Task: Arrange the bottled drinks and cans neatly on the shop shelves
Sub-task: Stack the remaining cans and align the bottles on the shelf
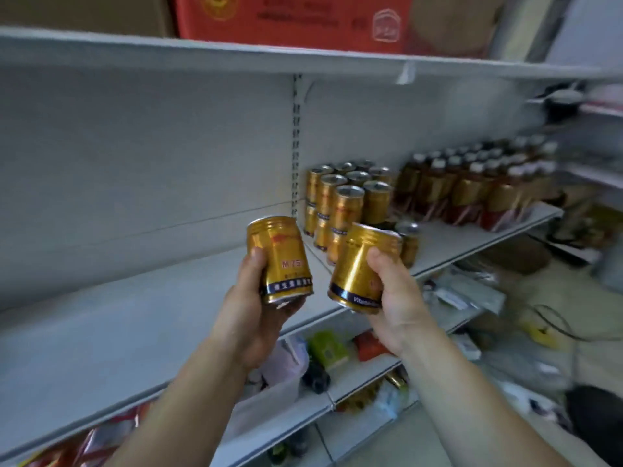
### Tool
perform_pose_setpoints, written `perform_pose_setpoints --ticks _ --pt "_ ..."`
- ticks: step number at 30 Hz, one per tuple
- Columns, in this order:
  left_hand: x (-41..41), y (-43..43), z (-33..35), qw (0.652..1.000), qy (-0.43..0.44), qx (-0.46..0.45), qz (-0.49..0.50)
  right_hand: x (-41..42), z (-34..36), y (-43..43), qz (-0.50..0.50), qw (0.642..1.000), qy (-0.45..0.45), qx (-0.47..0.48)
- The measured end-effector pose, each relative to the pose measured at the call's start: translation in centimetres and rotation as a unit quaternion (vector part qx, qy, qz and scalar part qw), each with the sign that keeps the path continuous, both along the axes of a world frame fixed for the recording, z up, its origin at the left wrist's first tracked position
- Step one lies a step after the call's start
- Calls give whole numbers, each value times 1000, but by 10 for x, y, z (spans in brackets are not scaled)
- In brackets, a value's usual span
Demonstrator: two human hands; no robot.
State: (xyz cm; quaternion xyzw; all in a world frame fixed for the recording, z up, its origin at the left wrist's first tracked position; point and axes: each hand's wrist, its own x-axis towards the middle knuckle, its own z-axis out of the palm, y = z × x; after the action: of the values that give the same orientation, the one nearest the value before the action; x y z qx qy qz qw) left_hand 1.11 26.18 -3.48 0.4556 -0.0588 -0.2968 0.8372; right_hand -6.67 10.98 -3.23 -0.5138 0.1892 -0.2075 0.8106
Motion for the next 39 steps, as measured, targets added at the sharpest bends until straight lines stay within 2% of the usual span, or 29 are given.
perform_pose_setpoints --ticks 5,12,16,21,28,32,39 --pt "-33 -99 12 993 -95 27 -63 -57 14 -79 -66 997 11 -37" --pt "-31 -173 11 990 -108 74 -53 -55 9 -155 -117 992 2 -38" --pt "-11 -202 9 995 -35 75 -57 -13 7 -192 -84 996 12 -11" --pt "17 -247 5 998 -15 64 -27 34 2 -243 -50 999 21 -5" --pt "35 -277 0 990 -84 102 40 79 -2 -297 -21 999 27 -12" --pt "36 -288 -1 981 -108 135 94 105 -6 -312 17 998 34 -56" --pt "9 -310 -2 937 -148 227 222 131 -12 -330 134 981 20 -139"
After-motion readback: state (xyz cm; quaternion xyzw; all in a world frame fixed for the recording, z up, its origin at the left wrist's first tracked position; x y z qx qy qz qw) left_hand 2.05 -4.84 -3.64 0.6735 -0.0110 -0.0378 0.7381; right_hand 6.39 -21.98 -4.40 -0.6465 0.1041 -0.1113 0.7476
